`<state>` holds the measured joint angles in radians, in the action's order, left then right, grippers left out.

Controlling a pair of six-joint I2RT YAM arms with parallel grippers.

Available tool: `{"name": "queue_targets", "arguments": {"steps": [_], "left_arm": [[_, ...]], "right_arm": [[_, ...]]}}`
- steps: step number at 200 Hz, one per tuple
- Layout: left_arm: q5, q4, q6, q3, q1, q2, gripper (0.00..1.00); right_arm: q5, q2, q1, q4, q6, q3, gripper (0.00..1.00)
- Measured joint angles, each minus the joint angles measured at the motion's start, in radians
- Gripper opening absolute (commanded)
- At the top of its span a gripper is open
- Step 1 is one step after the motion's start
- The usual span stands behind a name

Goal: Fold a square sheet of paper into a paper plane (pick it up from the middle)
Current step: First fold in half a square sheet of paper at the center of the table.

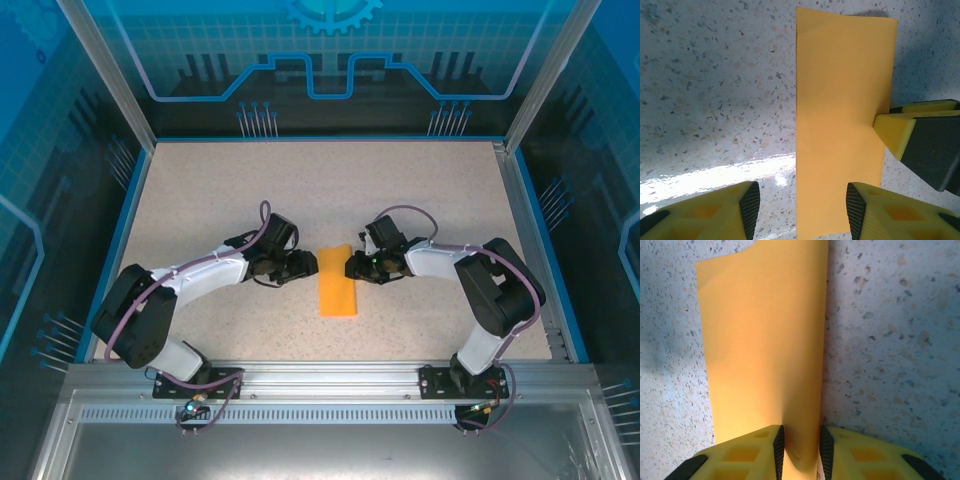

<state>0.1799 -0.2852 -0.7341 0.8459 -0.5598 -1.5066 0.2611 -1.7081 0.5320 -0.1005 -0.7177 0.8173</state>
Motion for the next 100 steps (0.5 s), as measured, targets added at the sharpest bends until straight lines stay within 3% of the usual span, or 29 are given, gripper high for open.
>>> {"name": "queue_targets", "arguments": {"steps": [100], "left_arm": [[0.042, 0.052, -0.018, 0.0, 0.0, -0.028, 0.52]], "right_arm": [[-0.018, 0.0, 0.007, 0.003, -0.027, 0.0, 0.3]]}}
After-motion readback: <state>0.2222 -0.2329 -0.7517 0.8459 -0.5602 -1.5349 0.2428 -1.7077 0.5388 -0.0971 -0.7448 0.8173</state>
